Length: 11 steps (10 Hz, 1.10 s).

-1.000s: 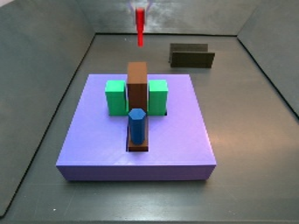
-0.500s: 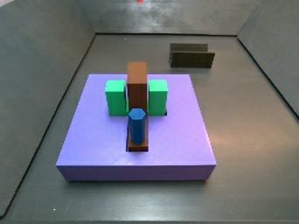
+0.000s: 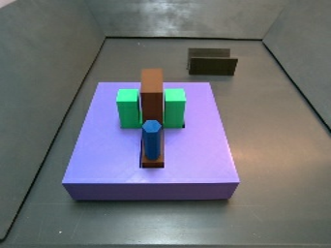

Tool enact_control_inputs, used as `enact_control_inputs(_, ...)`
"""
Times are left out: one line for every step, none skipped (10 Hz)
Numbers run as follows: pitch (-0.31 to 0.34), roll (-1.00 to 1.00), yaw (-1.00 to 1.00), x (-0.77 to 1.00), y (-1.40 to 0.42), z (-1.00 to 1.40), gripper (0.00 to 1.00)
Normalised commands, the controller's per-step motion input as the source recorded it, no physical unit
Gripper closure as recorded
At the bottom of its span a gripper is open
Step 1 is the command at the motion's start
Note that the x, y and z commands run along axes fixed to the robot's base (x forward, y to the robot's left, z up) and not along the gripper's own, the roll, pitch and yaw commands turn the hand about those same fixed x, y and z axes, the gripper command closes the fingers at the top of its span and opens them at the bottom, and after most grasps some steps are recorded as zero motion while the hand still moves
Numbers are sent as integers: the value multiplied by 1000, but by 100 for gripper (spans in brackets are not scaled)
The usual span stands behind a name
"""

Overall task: Pick up the red object. Move up. Move to above the board. Insert the red object.
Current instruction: Move to above the board, then insert the red object.

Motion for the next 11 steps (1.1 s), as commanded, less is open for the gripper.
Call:
enact_control_inputs(185, -41, -114, 115, -1400, 210, 100)
enact_control_inputs(156, -8, -55, 129, -1400, 208, 100)
enact_control_inputs(149, -12, -34, 140, -1400, 213, 100)
enact_control_inputs(147, -1, -12, 178, -1400, 221, 100)
enact_control_inputs(144, 1, 0, 197, -1400, 220, 100)
enact_control_inputs(152, 3, 4, 162, -880, 149, 100)
enact_control_inputs(145, 2, 6, 129, -517, 98, 100)
enact_control_inputs(109, 6, 7, 75, -273, 61, 100)
enact_control_inputs(92, 9, 10, 49, -181, 47, 100)
enact_control_inputs(-110, 39, 0, 0, 771, -309, 100)
enact_control_inputs(-126, 70, 0, -34, 734, -403, 100)
